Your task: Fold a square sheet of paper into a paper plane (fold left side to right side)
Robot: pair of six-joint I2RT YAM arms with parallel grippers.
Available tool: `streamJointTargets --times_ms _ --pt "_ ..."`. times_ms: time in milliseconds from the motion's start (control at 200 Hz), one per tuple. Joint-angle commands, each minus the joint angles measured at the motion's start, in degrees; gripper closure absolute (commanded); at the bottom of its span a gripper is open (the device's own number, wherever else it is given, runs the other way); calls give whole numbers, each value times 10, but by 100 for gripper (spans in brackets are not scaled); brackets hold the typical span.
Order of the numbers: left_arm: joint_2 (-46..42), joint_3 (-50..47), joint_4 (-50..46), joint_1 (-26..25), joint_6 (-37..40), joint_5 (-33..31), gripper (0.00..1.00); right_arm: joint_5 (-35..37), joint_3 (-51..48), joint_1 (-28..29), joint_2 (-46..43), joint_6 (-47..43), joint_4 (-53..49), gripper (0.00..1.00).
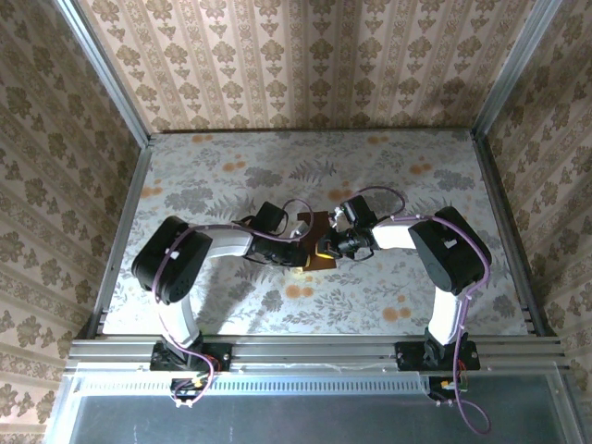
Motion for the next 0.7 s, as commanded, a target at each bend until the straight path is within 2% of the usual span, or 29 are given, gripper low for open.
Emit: streamJointTargets --times_ms 0,465,695 --pt "10 5 -28 -3 22 -32 100 42 -6 6 23 -13 -75 100" --pt "11 -13 -49 -16 28 -68 100 17 -18 17 -41 18 9 100" --pt "17 -7 -57 -17 33 -72 100 8 -31 33 -28 40 55 100"
